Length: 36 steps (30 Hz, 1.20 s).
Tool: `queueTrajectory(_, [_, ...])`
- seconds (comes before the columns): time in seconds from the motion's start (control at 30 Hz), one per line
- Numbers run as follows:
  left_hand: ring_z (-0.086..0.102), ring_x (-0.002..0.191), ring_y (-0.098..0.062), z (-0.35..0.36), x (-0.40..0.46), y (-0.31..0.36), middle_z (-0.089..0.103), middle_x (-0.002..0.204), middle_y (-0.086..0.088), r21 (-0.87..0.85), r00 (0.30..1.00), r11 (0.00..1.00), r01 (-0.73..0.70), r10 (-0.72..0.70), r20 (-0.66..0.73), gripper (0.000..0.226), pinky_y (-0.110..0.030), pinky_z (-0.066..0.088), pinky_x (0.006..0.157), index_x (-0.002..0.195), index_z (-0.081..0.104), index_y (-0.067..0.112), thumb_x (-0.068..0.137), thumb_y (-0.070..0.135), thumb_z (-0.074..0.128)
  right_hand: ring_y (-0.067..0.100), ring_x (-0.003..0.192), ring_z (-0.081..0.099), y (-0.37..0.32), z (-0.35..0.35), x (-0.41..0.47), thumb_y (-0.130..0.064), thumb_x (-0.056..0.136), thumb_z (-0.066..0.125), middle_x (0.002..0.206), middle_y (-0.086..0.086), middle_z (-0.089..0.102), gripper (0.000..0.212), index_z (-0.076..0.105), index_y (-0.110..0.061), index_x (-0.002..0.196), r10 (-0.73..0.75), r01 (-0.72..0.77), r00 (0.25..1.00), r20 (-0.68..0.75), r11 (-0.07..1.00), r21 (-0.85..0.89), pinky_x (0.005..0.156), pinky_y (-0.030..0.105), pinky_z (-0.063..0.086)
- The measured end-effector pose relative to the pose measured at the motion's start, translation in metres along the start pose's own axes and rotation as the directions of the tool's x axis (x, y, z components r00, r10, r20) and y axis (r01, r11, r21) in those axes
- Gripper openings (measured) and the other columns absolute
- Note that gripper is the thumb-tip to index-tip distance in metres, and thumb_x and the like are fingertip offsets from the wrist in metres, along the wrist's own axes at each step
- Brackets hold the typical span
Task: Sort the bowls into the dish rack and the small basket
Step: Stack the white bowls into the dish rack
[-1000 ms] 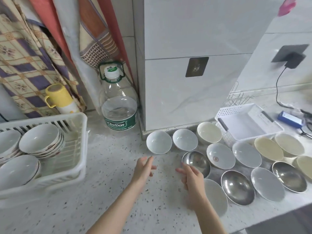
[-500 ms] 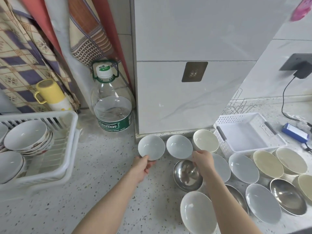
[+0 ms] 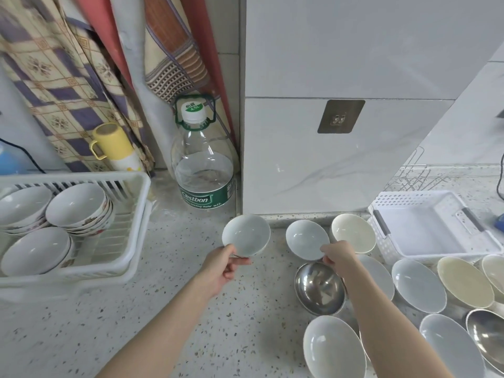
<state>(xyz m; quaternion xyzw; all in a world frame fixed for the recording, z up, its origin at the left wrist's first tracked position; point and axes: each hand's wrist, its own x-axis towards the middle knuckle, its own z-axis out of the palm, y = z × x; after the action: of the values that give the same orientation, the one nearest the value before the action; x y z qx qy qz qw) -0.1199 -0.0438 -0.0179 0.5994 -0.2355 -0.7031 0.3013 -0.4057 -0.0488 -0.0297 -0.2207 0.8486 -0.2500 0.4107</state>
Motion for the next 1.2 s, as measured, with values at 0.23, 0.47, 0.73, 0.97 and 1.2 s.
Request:
queueTrajectory(0.23, [0.039, 0.043, -0.009, -0.023, -0.017, 0.009, 0.076, 0.088, -0.022, 0.047, 0.997, 0.997, -0.055, 0.052, 0.059, 0.025, -0.019, 0.029, 0.040, 0.114, 0.055, 0.011, 0.092, 0.009, 0.045, 0.031, 0.059, 0.063, -0.010, 0.004, -0.013, 0.008, 0.076, 0.049, 0.030, 0.005, 0.048, 0.017, 0.056, 0.002, 0.062, -0.093, 0.092, 0.996, 0.001, 0.993, 0.069, 0.073, 0.042, 0.055])
queueTrajectory(0.47, [0.035, 0.042, -0.009, -0.061, -0.040, 0.023, 0.075, 0.085, -0.023, 0.040, 0.988, 0.992, -0.117, 0.112, 0.107, 0.025, -0.019, 0.029, 0.039, 0.114, 0.056, 0.009, 0.091, 0.010, 0.045, 0.025, 0.052, 0.060, -0.017, 0.014, -0.058, -0.003, 0.074, 0.050, 0.050, 0.012, 0.068, 0.017, 0.065, 0.001, 0.067, -0.158, 0.159, 0.987, -0.043, 0.987, 0.020, 0.049, 0.024, 0.043])
queueTrajectory(0.73, [0.032, 0.042, -0.010, -0.140, -0.078, 0.057, 0.073, 0.078, -0.022, -0.006, 0.971, 0.978, -0.208, 0.207, 0.121, 0.027, -0.019, 0.026, 0.039, 0.115, 0.057, 0.006, 0.092, 0.013, 0.045, 0.005, 0.033, 0.036, -0.047, 0.054, -0.153, -0.008, 0.075, 0.056, 0.052, 0.010, 0.069, 0.020, 0.069, -0.001, 0.061, -0.325, 0.326, 0.945, -0.031, 0.944, 0.043, 0.042, 0.022, 0.030])
queueTrajectory(0.97, [0.032, 0.037, -0.007, -0.252, -0.108, 0.092, 0.073, 0.073, -0.019, -0.139, 0.951, 0.942, -0.305, 0.309, 0.010, 0.016, -0.018, 0.026, 0.037, 0.101, 0.060, 0.009, 0.091, 0.014, 0.049, 0.011, 0.034, 0.031, -0.092, 0.130, -0.239, -0.003, 0.075, 0.055, 0.050, 0.014, 0.067, 0.020, 0.066, 0.000, 0.059, -0.399, 0.383, 0.917, 0.021, 0.891, 0.242, 0.033, 0.018, 0.023])
queueTrajectory(1.2, [0.032, 0.036, -0.007, -0.375, -0.113, 0.117, 0.072, 0.070, -0.020, -0.177, 0.895, 0.878, -0.444, 0.425, -0.137, 0.019, -0.017, 0.025, 0.033, 0.104, 0.060, 0.007, 0.093, 0.019, 0.050, 0.008, 0.031, 0.030, -0.126, 0.221, -0.301, 0.000, 0.075, 0.054, 0.053, 0.017, 0.068, 0.018, 0.063, 0.005, 0.061, -0.509, 0.458, 0.857, 0.080, 0.824, 0.334, 0.033, 0.018, 0.026])
